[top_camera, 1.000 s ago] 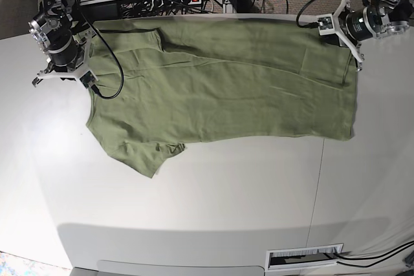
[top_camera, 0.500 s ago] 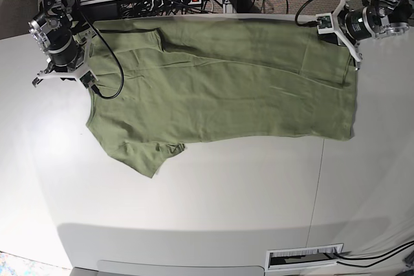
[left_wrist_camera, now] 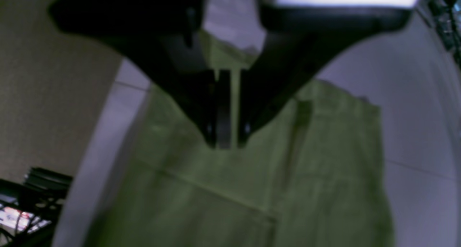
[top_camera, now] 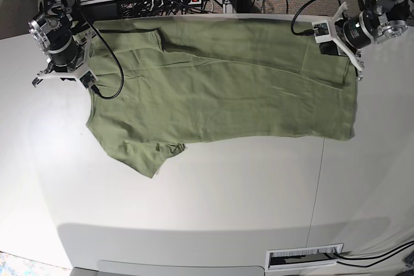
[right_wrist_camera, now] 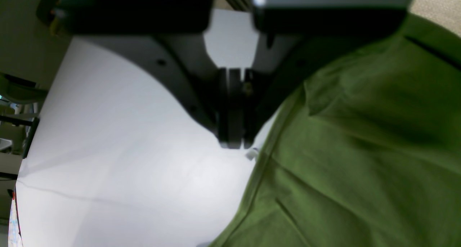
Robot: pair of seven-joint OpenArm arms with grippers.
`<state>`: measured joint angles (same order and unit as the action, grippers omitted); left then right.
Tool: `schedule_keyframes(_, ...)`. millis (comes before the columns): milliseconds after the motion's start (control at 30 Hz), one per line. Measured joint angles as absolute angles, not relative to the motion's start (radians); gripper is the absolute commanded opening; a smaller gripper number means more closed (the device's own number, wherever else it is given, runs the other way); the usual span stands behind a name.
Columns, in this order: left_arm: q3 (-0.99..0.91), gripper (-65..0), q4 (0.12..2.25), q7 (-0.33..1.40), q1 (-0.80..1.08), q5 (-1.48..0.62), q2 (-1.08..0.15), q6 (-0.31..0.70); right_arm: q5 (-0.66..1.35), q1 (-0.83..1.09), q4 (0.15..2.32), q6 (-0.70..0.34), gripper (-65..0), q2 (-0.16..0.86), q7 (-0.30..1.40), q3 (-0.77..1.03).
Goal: Fold the T-shirt properly
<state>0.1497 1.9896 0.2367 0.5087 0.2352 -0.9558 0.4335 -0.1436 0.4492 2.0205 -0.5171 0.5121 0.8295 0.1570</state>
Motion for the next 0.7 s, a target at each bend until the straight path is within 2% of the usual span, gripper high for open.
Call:
schedule_keyframes(200,0.15,-60.2,1.921,0.242,0.387,0.186,-0.955,0.324,-0.144,0.449,2.02,-0.517,-65.0,0.513,0.834,0.157)
schedule_keyframes(367,0.152,-59.2,1.729,0.165,0.206,-0.058,-0.95,0.337,-0.142,0.451,2.021,-0.517,-65.0,0.511,0.854,0.157)
schedule_keyframes(567,0.15,-44.2,1.482,0.102,0.014,-0.299,-0.937,0.468,-0.121,0.449,2.021,-0.517,-65.0,0.495,0.856,0.157)
schedule_keyframes(700,0.149,-43.9,1.329,0.106,-0.103,-0.347,-0.866,0.556,-0.121,0.45,2.021,-0.517,-65.0,0.48,0.855,0.157)
